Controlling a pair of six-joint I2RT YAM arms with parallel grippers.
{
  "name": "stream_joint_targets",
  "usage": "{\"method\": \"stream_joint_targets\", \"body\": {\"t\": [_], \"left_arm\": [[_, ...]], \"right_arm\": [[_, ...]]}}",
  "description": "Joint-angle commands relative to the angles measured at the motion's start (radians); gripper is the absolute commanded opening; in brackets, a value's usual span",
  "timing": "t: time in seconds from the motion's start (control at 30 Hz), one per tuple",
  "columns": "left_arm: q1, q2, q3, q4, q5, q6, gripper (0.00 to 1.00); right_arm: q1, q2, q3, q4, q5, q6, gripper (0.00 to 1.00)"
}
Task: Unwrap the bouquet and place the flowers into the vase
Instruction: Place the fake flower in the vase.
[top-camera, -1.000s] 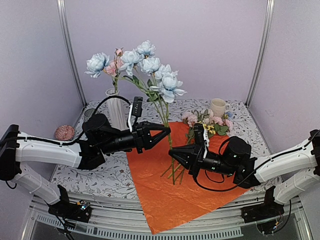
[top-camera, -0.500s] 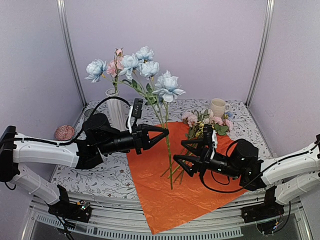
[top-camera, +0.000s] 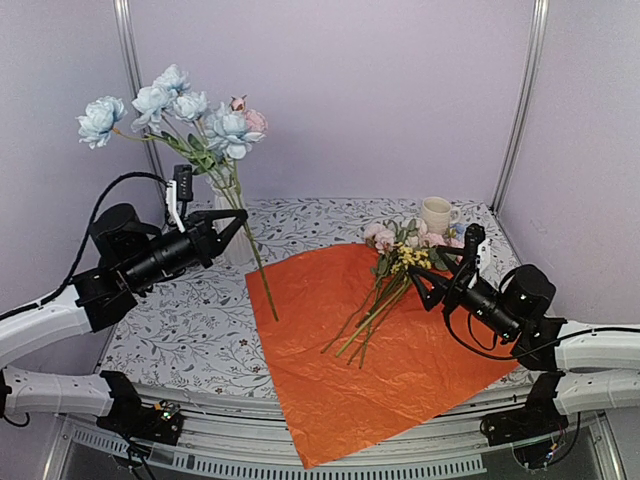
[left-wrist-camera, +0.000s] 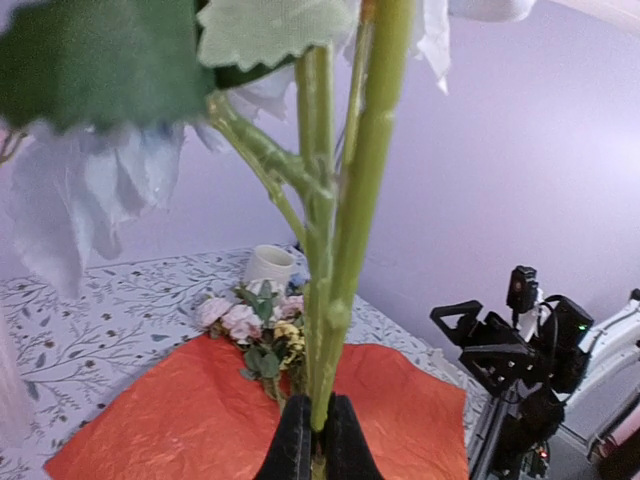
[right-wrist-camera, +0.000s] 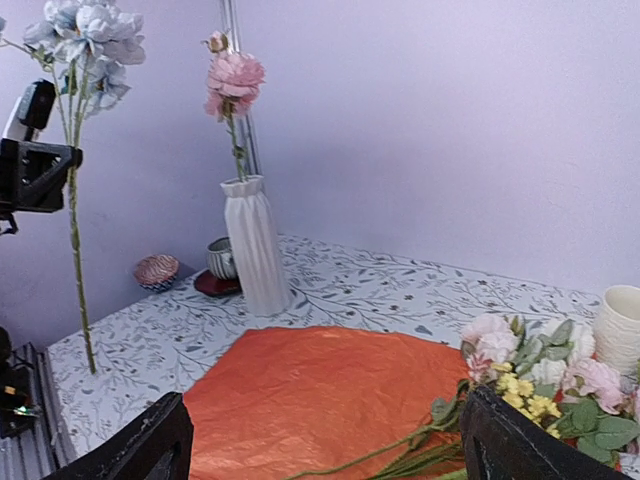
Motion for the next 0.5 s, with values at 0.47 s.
{"method": "stream_joint_targets", "body": {"t": [0.47], "left_arm": [[0.438, -0.018, 0.160, -0.340, -0.134, 0.070, 0.00]], "right_arm": [[-0.059, 0.196, -0.094, 0.232, 0.200, -0.140, 0.99]]}}
